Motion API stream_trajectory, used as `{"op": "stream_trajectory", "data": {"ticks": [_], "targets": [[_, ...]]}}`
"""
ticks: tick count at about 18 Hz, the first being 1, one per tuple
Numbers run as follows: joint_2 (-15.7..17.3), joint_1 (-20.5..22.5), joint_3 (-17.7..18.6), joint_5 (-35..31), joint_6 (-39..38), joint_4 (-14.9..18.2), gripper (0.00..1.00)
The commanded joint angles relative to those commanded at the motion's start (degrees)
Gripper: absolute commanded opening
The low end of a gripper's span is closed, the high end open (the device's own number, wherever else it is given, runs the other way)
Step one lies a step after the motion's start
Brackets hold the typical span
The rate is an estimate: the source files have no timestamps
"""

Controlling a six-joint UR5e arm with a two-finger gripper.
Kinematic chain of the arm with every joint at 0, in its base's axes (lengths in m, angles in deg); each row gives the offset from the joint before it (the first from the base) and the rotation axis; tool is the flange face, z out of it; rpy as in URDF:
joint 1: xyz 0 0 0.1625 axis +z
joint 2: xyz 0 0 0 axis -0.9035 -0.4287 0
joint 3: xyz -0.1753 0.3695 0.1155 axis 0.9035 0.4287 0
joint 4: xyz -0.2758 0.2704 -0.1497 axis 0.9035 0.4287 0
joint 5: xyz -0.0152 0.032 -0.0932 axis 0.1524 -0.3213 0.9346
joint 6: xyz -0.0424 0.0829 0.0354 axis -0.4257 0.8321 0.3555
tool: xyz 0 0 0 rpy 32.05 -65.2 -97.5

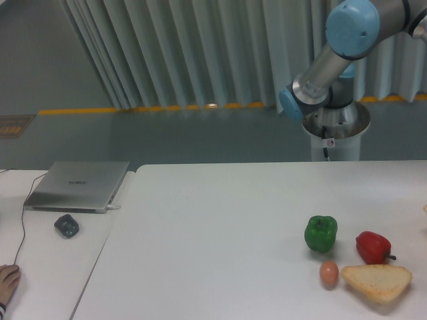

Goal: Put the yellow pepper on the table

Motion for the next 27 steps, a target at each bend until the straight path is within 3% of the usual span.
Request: {"op": "stream_trajectory", "data": {"ticks": [12, 14, 17, 25, 27], "targets": [[0.3, 0.0, 0.9, 0.0, -0.3, -0.2, 1.00], [0.3, -0.2, 1.0, 0.0, -0.7, -0.8, 0.92], [0.4, -0.2, 1.1, -0.5, -2.4, -0.8, 0.65], [0.8, -0.9, 0.3, -1.4, -5.6, -0.3, 0.51], [1.2, -1.5, -1.0, -1.6, -6.9, 1.6, 0.51]]}}
